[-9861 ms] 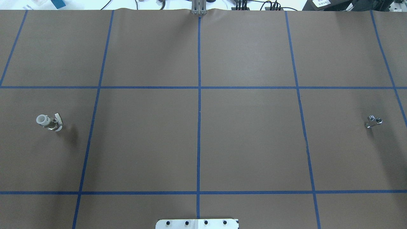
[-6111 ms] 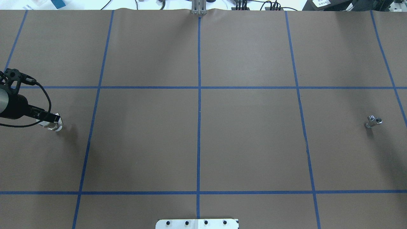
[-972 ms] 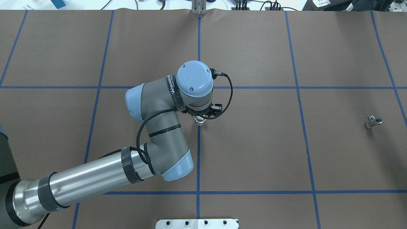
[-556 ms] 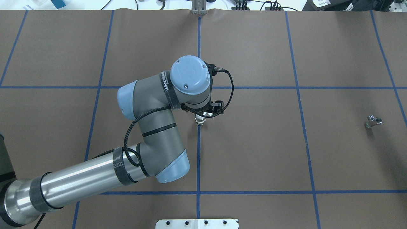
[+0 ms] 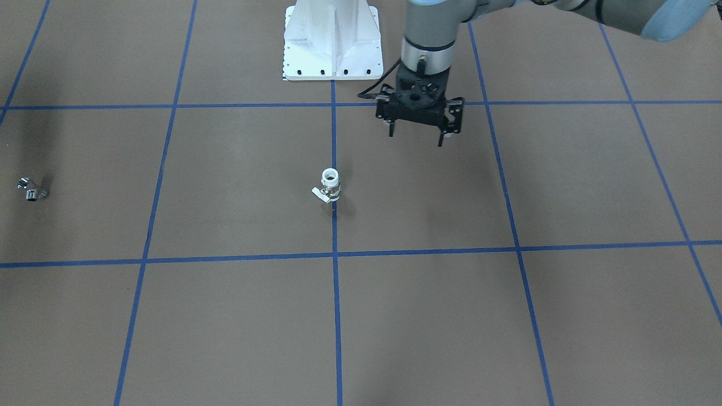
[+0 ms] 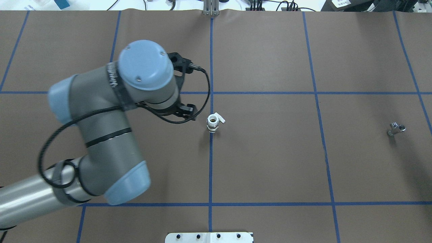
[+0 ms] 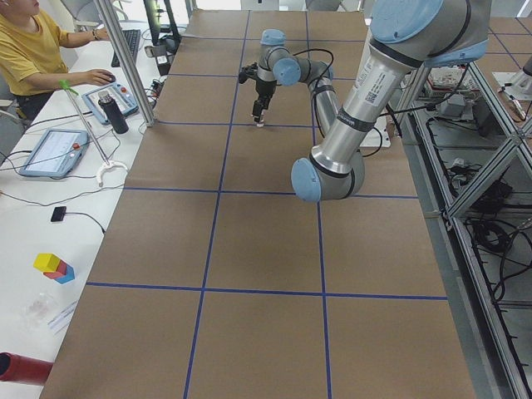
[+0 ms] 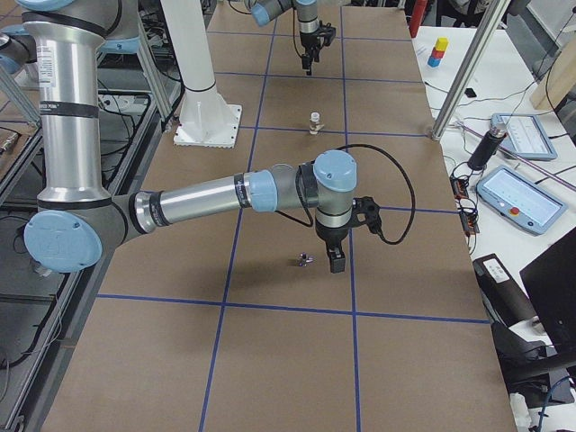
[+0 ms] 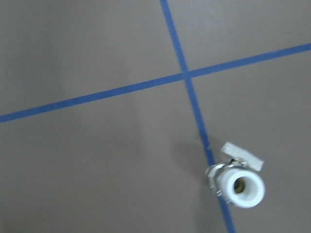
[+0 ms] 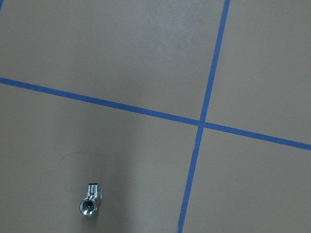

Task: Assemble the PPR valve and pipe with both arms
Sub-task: 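Open the left gripper and withdraw the left arm from the valve, then reach the right gripper toward the chrome pipe fitting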

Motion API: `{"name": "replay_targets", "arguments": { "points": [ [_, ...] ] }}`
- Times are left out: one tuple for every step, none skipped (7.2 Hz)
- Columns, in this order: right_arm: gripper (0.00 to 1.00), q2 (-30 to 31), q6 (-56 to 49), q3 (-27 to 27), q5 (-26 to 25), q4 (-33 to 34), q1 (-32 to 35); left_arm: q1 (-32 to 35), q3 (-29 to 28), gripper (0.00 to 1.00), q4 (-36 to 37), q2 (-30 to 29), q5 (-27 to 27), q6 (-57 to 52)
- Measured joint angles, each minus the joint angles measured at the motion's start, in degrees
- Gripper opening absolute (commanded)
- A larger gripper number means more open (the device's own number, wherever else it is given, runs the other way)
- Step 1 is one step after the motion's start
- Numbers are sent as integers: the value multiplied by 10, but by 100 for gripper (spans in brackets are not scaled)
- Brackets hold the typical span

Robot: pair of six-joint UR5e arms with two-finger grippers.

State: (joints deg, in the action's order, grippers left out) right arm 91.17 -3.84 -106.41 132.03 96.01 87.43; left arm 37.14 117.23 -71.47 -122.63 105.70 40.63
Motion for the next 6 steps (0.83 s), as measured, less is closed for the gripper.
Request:
{"name": "replay_targets", "arguments": {
  "points": [
    [99,5,9,-11,1,0,-1,52,46,100,9,64,32,-81],
    [99,12,34,-26,1,0,-8,123,70,100,11,126,68,-185],
    [99,15,73,-44,0,0,-22,211,69,100,10,178,108,-310],
    [99,18,110,-58,-1,0,-41,308,43,100,8,218,151,-440],
    [99,27,134,-65,-3,-11,-58,399,-3,100,7,243,183,-551],
    [99,48,164,-68,-9,-54,-73,478,-64,100,1,254,199,-623]
  ]
}}
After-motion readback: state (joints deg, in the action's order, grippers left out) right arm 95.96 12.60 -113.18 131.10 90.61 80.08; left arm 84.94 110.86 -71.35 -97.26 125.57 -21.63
